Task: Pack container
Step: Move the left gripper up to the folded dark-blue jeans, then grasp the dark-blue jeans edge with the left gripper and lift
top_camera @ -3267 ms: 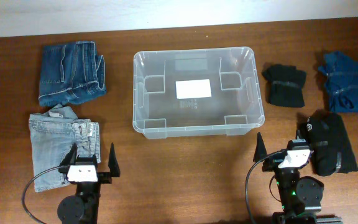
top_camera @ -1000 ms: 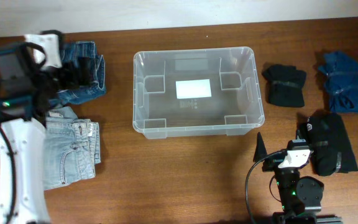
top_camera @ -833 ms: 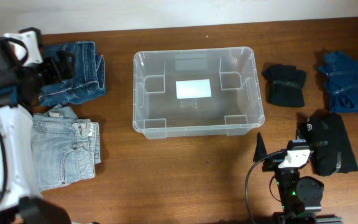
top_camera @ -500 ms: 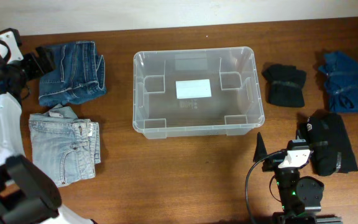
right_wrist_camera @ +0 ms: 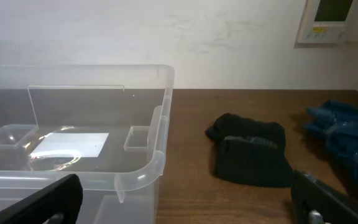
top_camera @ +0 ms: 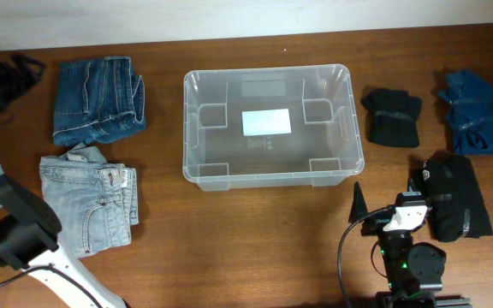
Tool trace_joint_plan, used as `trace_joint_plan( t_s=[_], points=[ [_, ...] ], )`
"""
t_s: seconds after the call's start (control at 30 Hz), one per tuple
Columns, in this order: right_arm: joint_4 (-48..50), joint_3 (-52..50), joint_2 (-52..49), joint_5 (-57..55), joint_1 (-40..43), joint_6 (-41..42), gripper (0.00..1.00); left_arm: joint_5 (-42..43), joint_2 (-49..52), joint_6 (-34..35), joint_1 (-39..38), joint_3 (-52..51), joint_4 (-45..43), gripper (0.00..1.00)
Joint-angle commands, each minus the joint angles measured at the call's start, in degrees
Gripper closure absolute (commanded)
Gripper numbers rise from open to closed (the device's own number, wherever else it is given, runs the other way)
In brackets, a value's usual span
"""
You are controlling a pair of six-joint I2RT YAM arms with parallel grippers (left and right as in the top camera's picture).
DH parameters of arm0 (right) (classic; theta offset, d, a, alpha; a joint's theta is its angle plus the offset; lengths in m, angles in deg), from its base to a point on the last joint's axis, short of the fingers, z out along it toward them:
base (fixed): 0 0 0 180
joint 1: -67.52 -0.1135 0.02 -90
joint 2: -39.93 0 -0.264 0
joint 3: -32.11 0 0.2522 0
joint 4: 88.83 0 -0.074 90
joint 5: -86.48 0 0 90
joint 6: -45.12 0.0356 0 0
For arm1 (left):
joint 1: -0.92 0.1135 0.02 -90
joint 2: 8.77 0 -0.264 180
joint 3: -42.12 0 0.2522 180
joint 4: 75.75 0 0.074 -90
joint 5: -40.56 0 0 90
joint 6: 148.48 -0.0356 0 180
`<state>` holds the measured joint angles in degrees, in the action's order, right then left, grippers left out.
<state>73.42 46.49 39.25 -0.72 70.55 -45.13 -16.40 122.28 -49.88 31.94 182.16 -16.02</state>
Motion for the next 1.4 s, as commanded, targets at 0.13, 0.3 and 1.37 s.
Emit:
trace_joint_plan(
  t_s=[0.13, 0.3, 1.37],
  points=[
    [-0.2, -0.3, 0.4, -0.1, 0.4, -0.2, 0.02, -1.9, 5.5, -3.3, 0.1, 10.3, 11.2, 0.01],
    [-0.2, -0.3, 0.4, -0.1, 0.4, -0.2, 0.02, -7.9, 8.1, -4.2, 0.2, 10.3, 11.6, 0.01],
    [-0.2, -0.3, 0.4, -0.1, 0.4, -0.2, 0.02, -8.9, 21.6, -7.1, -6.9, 10.3, -0.6, 0.01]
  ],
)
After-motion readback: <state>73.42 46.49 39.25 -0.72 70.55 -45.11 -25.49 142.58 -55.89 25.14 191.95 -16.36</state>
